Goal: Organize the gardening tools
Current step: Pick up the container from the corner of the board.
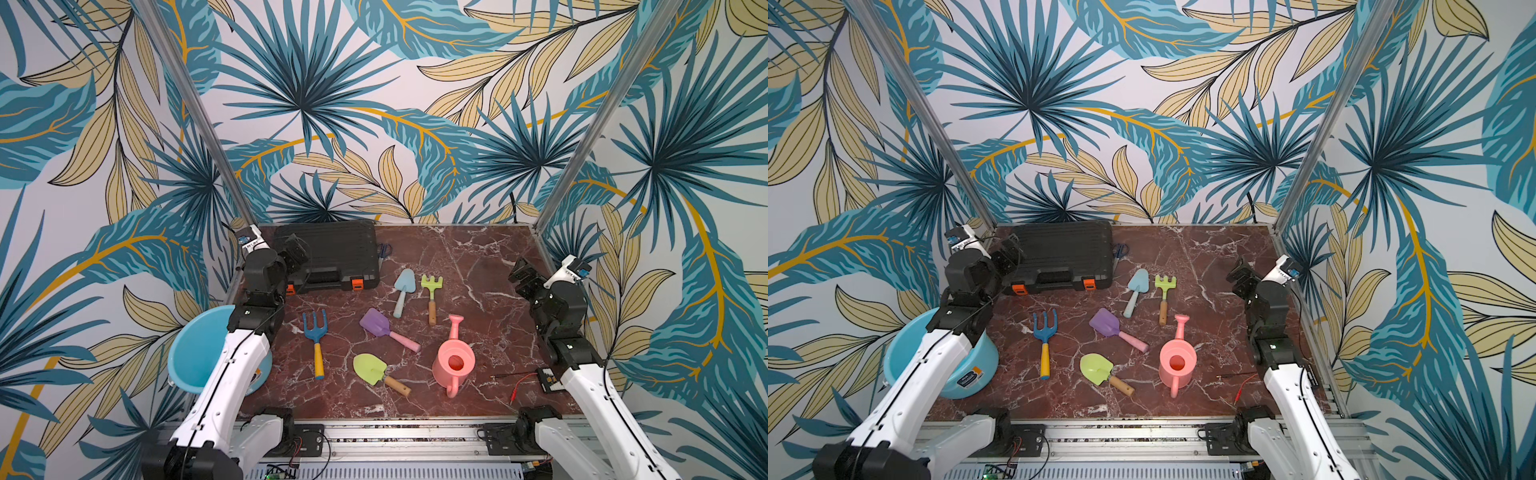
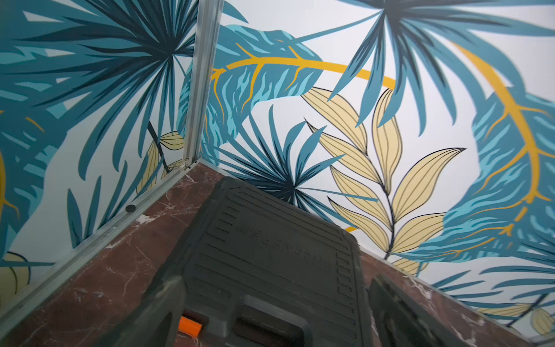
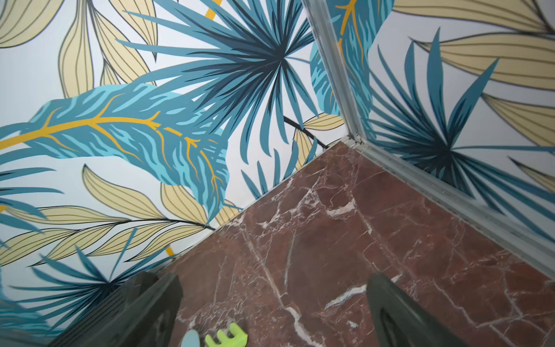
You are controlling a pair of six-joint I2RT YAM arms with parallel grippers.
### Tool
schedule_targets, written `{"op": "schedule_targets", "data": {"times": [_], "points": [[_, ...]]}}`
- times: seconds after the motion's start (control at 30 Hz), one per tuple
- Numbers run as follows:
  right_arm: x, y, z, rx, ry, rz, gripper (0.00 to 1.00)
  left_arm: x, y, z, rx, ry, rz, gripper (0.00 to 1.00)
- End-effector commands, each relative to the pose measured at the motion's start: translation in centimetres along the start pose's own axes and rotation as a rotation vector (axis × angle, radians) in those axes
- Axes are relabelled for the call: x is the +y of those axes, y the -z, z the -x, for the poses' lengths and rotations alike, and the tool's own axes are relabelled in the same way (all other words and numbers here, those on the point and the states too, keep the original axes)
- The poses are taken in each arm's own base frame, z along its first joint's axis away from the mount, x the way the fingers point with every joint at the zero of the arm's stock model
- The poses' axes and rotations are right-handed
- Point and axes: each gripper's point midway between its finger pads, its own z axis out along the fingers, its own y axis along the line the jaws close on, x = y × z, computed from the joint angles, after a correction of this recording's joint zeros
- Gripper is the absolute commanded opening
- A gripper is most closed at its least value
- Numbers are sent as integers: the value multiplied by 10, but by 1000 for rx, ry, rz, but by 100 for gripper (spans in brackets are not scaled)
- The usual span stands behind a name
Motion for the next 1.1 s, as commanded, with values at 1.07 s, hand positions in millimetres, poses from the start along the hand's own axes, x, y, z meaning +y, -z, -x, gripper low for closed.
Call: {"op": "schedule_targets", "data": {"times": [1.07], "points": [[122,26,-173,694,330,429,100,125,93,-107,484,-110,543,88]]}}
